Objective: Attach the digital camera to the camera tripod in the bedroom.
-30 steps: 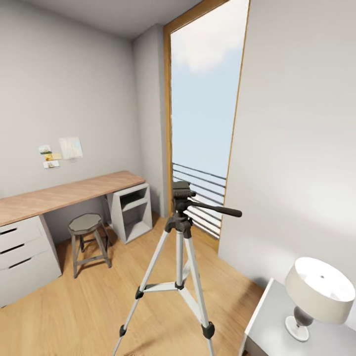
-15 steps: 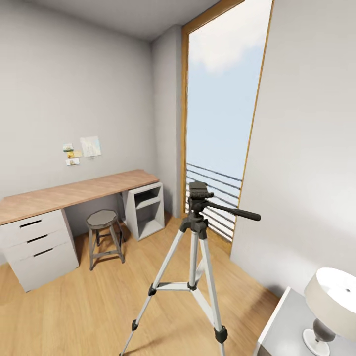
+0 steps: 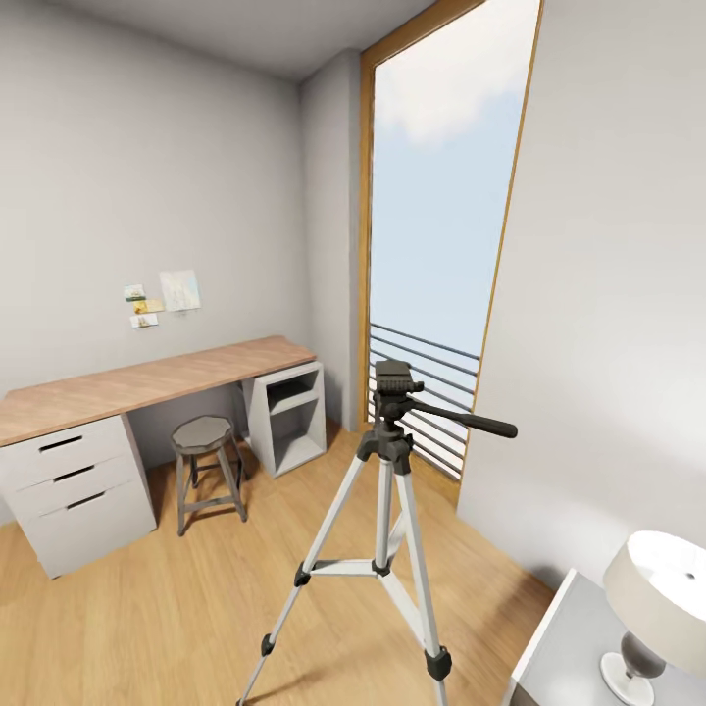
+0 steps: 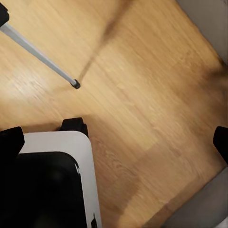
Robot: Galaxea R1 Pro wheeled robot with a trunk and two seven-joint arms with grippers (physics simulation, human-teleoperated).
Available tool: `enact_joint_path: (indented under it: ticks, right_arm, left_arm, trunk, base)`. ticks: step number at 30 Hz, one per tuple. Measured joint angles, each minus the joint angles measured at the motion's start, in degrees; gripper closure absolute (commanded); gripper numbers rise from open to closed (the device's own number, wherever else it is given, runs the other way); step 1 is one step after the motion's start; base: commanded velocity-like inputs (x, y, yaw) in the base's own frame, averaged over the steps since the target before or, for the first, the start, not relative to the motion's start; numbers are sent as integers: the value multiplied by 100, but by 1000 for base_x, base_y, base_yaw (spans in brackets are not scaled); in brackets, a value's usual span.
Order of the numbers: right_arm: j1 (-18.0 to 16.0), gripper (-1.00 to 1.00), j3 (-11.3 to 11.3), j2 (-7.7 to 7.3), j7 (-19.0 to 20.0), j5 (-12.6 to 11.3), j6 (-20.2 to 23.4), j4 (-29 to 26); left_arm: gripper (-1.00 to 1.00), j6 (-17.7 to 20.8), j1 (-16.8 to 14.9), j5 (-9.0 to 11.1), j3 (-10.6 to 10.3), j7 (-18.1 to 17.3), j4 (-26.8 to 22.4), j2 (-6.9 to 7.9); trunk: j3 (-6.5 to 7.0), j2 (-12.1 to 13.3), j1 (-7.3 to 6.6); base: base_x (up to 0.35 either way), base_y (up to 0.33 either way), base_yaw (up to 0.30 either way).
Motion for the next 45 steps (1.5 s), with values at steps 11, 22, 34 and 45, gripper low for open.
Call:
enact_joint_path:
  ticks: [11,22,34,45]
  right_arm:
    - [2,-100,0,-12,-1,0,-1,0]
    - [3,-100,0,-11,-1,0,-1,0]
    - [3,-100,0,-10,-1,0,-1,0]
    - [5,-100,0,-19,-1,-5,-25,-4]
  left_arm:
    - [100,0,0,-13,1,-6,0,-8]
    - [100,0,0,-5,0,-5,0,-9]
    - [100,0,0,-4,0,-5,0,-9]
    - [100,0,0,2,1,0,0,-5]
  trunk:
    - [0,1,3]
    - [0,0,0]
    - [0,0,0]
    - [0,0,0]
  base:
    - [-137,0,0]
    - [-55,0,0]
    - [-2,0,0]
    - [0,0,0]
